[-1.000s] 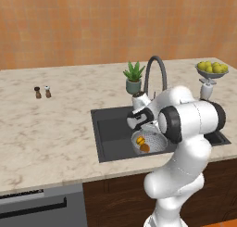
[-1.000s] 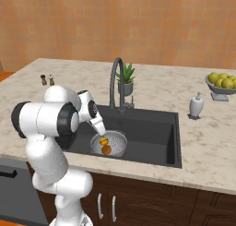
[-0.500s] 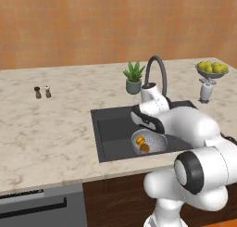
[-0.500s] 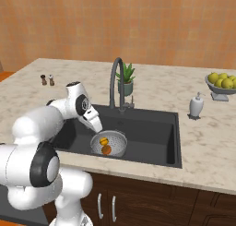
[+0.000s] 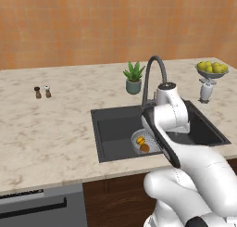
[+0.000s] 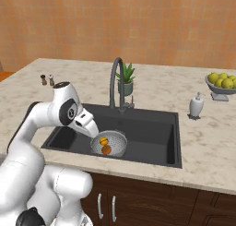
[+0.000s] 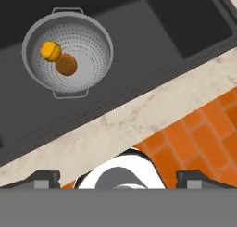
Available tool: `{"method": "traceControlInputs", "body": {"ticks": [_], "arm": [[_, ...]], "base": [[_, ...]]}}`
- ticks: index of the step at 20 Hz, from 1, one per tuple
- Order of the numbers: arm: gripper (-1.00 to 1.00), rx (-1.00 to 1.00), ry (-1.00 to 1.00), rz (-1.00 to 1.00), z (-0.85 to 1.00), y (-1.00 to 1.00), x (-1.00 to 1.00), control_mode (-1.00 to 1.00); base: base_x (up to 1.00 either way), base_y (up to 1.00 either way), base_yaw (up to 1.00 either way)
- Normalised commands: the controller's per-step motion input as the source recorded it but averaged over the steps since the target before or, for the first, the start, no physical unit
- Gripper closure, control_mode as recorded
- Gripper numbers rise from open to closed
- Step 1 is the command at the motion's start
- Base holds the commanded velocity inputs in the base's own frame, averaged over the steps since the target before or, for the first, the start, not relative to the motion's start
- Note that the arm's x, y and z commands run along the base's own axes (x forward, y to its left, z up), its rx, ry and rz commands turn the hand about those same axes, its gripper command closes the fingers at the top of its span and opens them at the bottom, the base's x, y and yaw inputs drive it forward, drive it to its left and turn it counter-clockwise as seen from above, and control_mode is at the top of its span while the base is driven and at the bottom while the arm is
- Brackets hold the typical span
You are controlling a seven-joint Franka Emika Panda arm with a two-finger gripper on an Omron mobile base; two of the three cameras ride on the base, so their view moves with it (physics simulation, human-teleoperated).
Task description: Put the colander in the sink, put the tangerine, orange in the colander, and turn on the sink faucet and pour water over the colander.
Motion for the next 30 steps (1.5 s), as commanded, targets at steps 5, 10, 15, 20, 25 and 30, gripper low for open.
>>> {"method": "traceControlInputs", "body": {"ticks": [5, 10, 15, 20, 25, 30], "arm": [[-1.00, 0.04, -0.02, 0.21, 0.51, -0.21, -0.62, -1.00], [-1.00, 0.00, -0.03, 0.22, 0.35, -0.21, -0.38, -1.00], [-1.00, 0.01, 0.02, 0.15, 0.21, -0.14, -0.12, -1.00], [-1.00, 0.01, 0.00, 0.00, 0.00, 0.00, 0.00, -1.00], [-1.00, 0.00, 0.00, 0.00, 0.00, 0.00, 0.00, -1.00], [-1.00, 0.00, 0.00, 0.00, 0.00, 0.00, 0.00, -1.00]], "base": [[0.00, 0.00, 0.00], [0.00, 0.00, 0.00], [0.00, 0.00, 0.00], [0.00, 0.00, 0.00], [0.00, 0.00, 0.00], [0.00, 0.00, 0.00]]}}
